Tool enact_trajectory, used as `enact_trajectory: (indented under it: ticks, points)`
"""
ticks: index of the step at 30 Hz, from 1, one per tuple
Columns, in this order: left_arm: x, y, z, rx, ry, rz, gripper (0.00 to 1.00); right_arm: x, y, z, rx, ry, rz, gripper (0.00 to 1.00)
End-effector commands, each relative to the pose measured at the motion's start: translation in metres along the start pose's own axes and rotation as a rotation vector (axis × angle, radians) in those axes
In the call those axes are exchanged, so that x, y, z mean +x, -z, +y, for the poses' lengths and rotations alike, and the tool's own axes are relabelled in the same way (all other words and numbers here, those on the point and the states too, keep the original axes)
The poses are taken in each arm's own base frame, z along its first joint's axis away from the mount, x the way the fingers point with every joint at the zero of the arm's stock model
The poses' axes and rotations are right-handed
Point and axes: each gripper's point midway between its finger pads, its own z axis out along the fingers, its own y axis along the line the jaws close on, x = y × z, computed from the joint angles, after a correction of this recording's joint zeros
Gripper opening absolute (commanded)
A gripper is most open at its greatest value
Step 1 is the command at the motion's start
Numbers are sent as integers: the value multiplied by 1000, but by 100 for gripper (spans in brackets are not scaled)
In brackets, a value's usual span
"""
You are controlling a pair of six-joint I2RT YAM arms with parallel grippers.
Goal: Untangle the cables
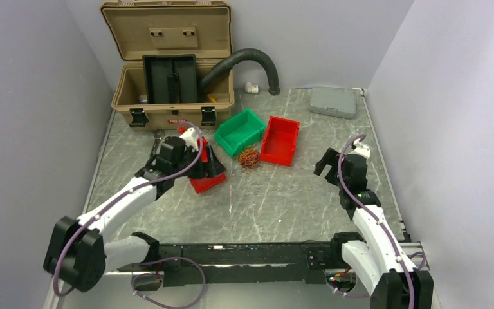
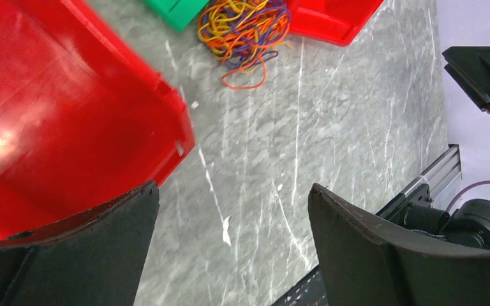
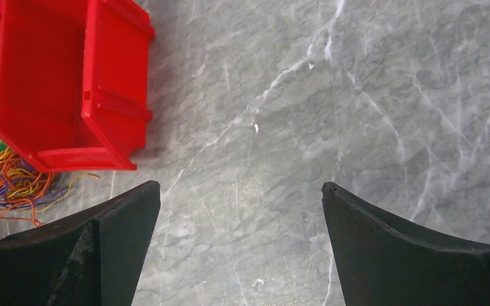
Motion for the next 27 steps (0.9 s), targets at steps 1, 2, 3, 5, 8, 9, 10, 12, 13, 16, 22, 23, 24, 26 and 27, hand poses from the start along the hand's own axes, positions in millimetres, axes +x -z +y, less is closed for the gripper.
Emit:
enact_trajectory:
  ticks: [1, 2, 3, 5, 8, 9, 10, 12, 13, 16, 22, 23, 24, 26, 27]
  points:
    - [-34, -22, -29, 46, -13, -89, 88, -15, 0, 18, -83, -10, -43, 100]
    - [-35, -28, -34, 57, -14, -103, 87, -15, 2, 20, -93, -6, -41, 100]
    - [-33, -35, -40, 68, -18, -107, 85, -15, 3, 22, -105, -1, -42, 99]
    - [-30, -47, -52, 75, -31, -112, 83, -16, 7, 23, -120, 3, -53, 99]
    - [-27, -68, -63, 25, -35, -112, 78, -18, 11, 23, -130, 2, -78, 99]
    - [-27, -75, -63, 4, -20, -117, 77, -19, 13, 24, -134, 3, -86, 99]
    - [-24, -83, -63, -13, -7, -113, 77, -19, 14, 25, -143, 4, -90, 99]
    - [-24, -94, -65, -35, 5, -138, 77, -21, 17, 26, -150, 6, -98, 99]
    - [-24, -99, -65, -51, 0, -152, 77, -21, 18, 26, -152, 5, -99, 99]
    - [-28, -111, -59, -135, -30, -190, 76, -19, 19, 26, -153, -1, -94, 99]
    - [-36, -138, -49, -239, -59, -200, 65, -10, 17, 29, -177, -22, -74, 98]
    - [-37, -142, -48, -246, -70, -196, 65, -9, 17, 29, -179, -22, -69, 98]
    - [-36, -146, -48, -251, -81, -188, 66, -9, 17, 29, -179, -20, -68, 98]
    - [-35, -154, -47, -264, -103, -162, 66, -10, 17, 28, -173, -15, -69, 98]
    - [-32, -158, -45, -278, -110, -145, 65, -10, 17, 28, -172, -13, -69, 98]
